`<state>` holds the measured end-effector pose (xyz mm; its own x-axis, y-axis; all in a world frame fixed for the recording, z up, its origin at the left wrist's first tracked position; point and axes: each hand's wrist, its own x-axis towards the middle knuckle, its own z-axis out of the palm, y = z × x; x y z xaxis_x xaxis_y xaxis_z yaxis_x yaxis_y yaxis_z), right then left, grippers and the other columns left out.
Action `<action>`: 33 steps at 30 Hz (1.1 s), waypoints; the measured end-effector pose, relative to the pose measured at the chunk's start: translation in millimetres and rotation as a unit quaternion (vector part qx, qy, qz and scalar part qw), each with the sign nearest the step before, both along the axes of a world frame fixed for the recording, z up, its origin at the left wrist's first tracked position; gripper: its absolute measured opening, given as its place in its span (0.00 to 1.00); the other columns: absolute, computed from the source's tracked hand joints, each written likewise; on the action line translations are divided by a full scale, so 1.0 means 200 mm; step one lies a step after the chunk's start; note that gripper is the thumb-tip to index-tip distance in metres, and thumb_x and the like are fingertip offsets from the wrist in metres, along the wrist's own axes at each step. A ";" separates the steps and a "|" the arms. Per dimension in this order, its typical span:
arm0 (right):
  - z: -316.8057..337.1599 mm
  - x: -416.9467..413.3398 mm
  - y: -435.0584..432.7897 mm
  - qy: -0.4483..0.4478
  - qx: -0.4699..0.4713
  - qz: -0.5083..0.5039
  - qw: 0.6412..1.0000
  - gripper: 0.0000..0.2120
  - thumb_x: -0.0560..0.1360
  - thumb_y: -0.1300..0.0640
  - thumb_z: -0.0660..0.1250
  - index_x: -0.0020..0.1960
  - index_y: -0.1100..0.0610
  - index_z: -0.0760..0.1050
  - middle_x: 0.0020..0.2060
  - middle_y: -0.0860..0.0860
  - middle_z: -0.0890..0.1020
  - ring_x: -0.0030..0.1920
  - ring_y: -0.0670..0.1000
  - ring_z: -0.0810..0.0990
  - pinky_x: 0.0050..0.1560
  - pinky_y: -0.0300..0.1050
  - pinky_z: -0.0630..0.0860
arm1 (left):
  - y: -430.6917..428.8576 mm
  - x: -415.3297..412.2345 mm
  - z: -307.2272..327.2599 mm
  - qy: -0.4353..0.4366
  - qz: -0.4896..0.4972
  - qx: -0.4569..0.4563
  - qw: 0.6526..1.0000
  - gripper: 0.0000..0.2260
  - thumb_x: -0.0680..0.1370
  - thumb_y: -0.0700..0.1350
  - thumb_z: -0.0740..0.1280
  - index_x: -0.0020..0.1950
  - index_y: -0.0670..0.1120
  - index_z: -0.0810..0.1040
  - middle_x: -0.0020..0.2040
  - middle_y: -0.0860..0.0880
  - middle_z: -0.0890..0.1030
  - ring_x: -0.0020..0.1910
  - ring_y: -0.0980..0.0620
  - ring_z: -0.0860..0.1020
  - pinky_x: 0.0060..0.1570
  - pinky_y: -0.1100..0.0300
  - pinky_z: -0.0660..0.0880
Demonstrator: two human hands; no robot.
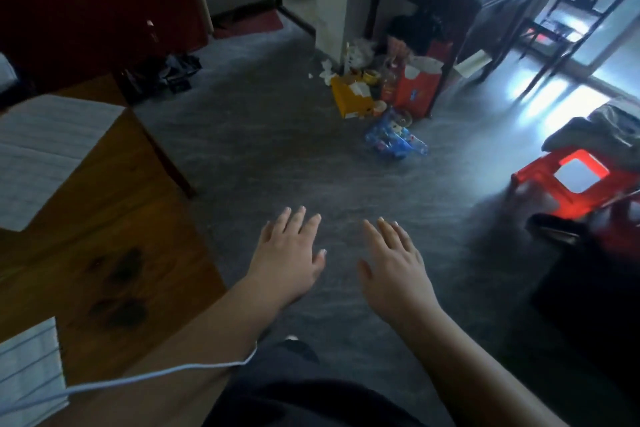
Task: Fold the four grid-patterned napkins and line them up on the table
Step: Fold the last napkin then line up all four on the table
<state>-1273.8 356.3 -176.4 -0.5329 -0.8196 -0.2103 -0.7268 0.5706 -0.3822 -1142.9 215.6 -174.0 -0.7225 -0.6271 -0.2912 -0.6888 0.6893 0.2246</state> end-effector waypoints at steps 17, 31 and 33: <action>-0.03 -0.59 -1.56 0.004 0.040 0.208 0.977 0.33 0.83 0.46 0.58 0.83 0.49 0.48 0.83 0.51 0.51 0.83 0.54 0.44 0.81 0.54 0.49 | -1.17 -0.39 -0.15 0.024 0.186 0.016 0.982 0.31 0.83 0.59 0.56 0.83 0.51 0.50 0.83 0.46 0.52 0.81 0.45 0.49 0.78 0.47 0.51; -0.04 -0.75 -3.00 -0.018 0.024 0.373 0.928 0.31 0.83 0.44 0.56 0.83 0.47 0.50 0.83 0.47 0.52 0.82 0.50 0.45 0.81 0.53 0.52 | -2.32 -0.39 -0.11 0.027 0.378 0.039 0.925 0.32 0.83 0.59 0.58 0.83 0.52 0.48 0.83 0.47 0.50 0.82 0.44 0.48 0.78 0.45 0.50; -0.05 -0.80 -3.25 -0.020 0.019 0.394 0.919 0.31 0.84 0.44 0.56 0.83 0.47 0.49 0.83 0.47 0.51 0.82 0.50 0.44 0.81 0.53 0.52 | -2.53 -0.43 -0.12 0.021 0.403 0.037 0.914 0.32 0.83 0.59 0.59 0.82 0.53 0.48 0.83 0.47 0.49 0.82 0.44 0.47 0.78 0.44 0.49</action>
